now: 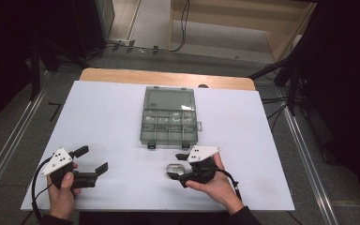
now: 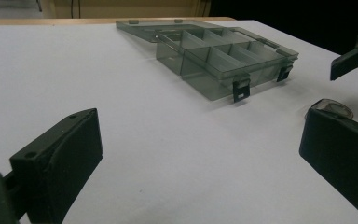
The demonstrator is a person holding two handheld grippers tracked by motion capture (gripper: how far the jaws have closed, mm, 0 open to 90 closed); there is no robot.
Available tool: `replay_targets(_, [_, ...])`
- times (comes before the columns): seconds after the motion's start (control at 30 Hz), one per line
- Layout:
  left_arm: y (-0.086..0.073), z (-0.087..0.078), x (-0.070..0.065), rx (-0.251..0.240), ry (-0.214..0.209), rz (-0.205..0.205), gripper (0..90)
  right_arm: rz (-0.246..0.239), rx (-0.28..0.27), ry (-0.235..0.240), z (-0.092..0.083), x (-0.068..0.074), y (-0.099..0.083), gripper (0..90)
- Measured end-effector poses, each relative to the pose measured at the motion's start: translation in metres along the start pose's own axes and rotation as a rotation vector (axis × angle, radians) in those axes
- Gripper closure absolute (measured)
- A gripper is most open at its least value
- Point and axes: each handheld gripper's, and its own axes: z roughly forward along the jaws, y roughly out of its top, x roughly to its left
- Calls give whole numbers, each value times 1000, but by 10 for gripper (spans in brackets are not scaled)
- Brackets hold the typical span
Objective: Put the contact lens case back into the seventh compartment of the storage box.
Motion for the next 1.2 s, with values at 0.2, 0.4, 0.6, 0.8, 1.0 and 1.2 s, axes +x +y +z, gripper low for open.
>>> replay_targets(0.2, [0,0,0,1,-1,-1,0,-11,74,-16,13,-5,-6,291])
replay_targets(0.4, [-1,1,0,1,-1,0,0,-14,95,-16,20,-7,-13,310])
replay_targets(0.6, [-1,1,0,2,-2,2,0,-27,101,-25,22,-8,-16,351])
replay_targets(0.8, [-1,1,0,3,-3,1,0,-42,109,-44,23,-6,-18,404])
replay_targets(1.0, [-1,1,0,-1,-6,1,0,-24,108,-64,22,-6,-21,470])
replay_targets(1.2, [-1,0,0,-6,-6,3,0,-19,110,-87,23,-3,-20,471])
